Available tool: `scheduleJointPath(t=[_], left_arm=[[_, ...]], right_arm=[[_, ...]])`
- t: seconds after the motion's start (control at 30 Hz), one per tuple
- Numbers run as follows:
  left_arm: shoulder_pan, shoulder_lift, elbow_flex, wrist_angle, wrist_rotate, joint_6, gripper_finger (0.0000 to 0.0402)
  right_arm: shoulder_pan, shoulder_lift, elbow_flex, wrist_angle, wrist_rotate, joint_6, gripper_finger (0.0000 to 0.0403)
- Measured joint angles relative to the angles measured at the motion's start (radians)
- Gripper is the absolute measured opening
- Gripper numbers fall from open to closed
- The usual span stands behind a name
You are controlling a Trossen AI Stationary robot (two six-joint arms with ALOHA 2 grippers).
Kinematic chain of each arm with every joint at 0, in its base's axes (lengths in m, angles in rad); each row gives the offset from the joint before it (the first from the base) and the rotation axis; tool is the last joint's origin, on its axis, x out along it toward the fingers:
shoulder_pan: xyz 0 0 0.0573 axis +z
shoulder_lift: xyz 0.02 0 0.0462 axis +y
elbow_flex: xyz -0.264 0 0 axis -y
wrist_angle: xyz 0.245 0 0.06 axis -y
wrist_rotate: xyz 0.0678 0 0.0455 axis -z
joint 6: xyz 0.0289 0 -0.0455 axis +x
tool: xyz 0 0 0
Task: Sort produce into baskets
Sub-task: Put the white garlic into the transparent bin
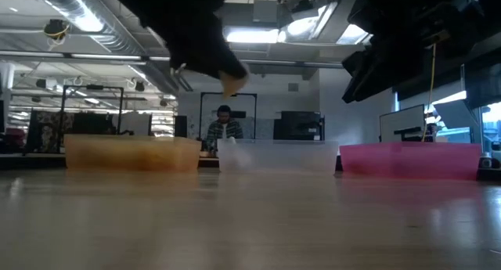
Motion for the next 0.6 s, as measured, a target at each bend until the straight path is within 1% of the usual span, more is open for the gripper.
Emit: scheduleJointPath(t=[0.1,0.3,0.47,0.6], left_arm=[[0.067,0.0,0.0,0.021,0.001,0.042,0.0124],[0.195,0.0,0.0,0.042,0.002,0.085,0.0124],[0.3,0.0,-0.011,0.097,0.003,0.111,0.0124],[0.388,0.001,-0.038,0.17,0.004,0.11,0.0124]], right_arm=[[0.0,0.0,0.0,0.003,0.021,-0.006,0.0111],[0.0,0.0,0.0,0.017,0.13,-0.01,0.0111],[-0.004,0.0,0.0,0.059,0.225,-0.034,0.0111],[-0.042,0.0,0.0,0.079,0.24,-0.037,0.0111]])
